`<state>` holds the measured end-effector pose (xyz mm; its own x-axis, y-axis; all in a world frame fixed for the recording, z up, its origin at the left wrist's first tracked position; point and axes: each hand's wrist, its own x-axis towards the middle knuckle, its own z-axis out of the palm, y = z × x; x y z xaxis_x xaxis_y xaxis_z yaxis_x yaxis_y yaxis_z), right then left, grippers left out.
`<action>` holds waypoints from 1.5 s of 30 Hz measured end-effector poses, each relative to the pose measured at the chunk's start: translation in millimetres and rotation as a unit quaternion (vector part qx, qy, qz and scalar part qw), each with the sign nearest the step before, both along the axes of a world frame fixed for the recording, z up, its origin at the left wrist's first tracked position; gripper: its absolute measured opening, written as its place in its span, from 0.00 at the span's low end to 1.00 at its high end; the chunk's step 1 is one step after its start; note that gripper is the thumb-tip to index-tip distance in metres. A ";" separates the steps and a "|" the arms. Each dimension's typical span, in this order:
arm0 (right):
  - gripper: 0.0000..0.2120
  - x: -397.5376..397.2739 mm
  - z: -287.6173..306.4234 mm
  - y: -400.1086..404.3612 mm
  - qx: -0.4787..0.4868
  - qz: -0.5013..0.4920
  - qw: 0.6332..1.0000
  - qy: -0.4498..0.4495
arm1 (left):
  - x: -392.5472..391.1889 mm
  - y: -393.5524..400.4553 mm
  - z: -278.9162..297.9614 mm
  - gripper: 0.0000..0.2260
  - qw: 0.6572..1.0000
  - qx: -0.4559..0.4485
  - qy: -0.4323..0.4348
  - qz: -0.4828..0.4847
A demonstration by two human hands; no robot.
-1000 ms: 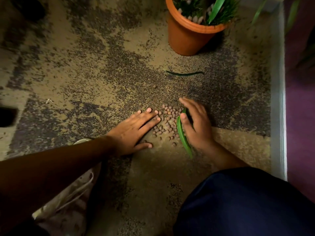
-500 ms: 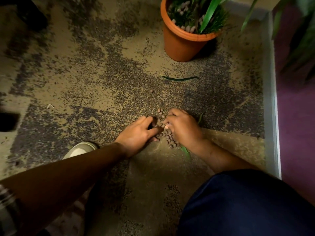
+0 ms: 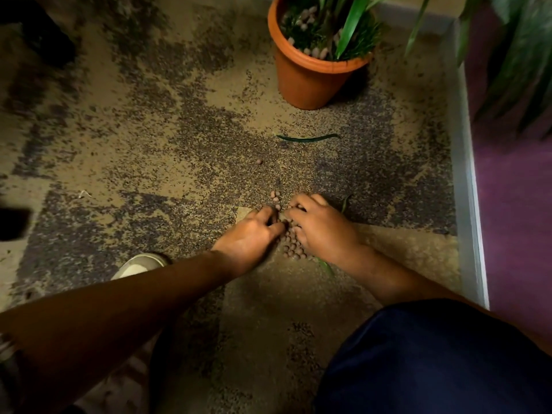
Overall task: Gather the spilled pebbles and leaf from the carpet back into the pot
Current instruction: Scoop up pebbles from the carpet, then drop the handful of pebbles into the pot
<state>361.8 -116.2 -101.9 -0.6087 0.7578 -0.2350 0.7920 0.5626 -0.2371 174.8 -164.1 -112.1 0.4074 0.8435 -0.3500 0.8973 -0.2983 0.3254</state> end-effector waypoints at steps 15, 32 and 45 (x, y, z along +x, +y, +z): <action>0.13 -6.3 0.5 0.5 0.016 -0.059 0.996 0.065 | 7.2 -6.1 5.7 0.30 0.999 -0.012 0.042 -0.021; 0.12 13.8 -4.6 4.6 -0.095 -0.268 0.925 0.254 | 16.7 -6.2 4.4 0.25 0.996 -0.006 0.044 -0.079; 0.13 19.5 43.3 35.4 -0.168 -0.374 0.843 0.347 | 2.8 37.1 42.3 0.09 0.989 0.013 -0.147 0.022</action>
